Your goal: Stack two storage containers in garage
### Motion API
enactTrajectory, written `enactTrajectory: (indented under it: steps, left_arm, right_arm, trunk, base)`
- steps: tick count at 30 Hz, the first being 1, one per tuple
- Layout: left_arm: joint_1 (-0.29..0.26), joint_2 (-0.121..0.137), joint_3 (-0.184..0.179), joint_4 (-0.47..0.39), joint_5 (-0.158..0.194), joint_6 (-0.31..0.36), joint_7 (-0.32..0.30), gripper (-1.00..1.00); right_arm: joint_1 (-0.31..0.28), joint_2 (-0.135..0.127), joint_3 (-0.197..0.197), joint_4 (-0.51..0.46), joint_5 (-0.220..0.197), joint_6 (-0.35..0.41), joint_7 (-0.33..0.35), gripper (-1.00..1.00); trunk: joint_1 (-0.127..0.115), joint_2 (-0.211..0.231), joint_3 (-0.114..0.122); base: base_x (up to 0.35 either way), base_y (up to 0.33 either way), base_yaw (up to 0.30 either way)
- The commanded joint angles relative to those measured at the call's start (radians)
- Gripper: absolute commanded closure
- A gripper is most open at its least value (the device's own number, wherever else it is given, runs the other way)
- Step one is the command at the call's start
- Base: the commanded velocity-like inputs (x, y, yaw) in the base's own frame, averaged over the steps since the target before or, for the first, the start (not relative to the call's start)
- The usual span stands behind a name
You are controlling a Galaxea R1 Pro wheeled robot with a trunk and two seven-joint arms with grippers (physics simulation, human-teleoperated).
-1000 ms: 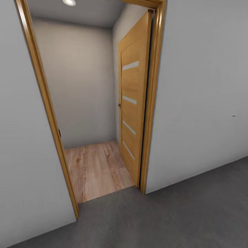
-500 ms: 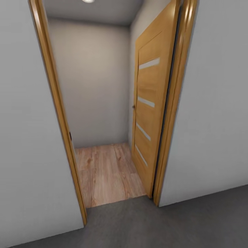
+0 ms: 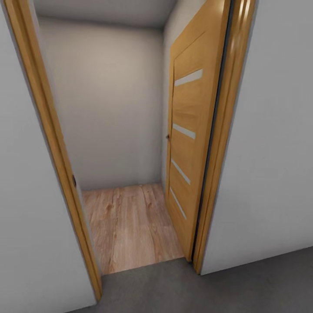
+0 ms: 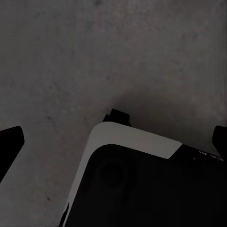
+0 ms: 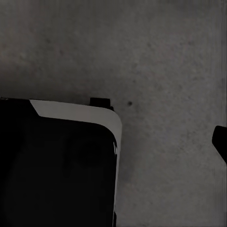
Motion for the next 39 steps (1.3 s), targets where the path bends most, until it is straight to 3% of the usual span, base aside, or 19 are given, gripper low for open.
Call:
enactTrajectory:
  steps: [1, 18, 39]
  left_arm:
    - [-0.001, 0.0, -0.009, 0.0, 0.008, -0.002, 0.003, -1.0]
    - [-0.001, 0.0, -0.009, 0.0, 0.008, -0.002, 0.003, -1.0]
    - [-0.001, 0.0, -0.009, 0.0, 0.008, -0.002, 0.003, -1.0]
  right_arm:
    - [-0.001, 0.0, 0.009, 0.003, -0.009, -0.006, 0.001, -1.0]
    - [-0.001, 0.002, 0.004, 0.003, -0.013, -0.002, 0.002, -1.0]
    - [-0.001, 0.002, 0.009, 0.003, -0.013, -0.002, -0.001, -1.0]
  trunk:
    - [0.001, -0.001, -0.001]
    - [0.001, -0.001, -0.001]
    - [0.001, -0.001, -0.001]
  base:
    - [0.294, -0.144, 0.001]
    - [0.293, -0.146, 0.014]
    - [0.292, -0.146, 0.259]
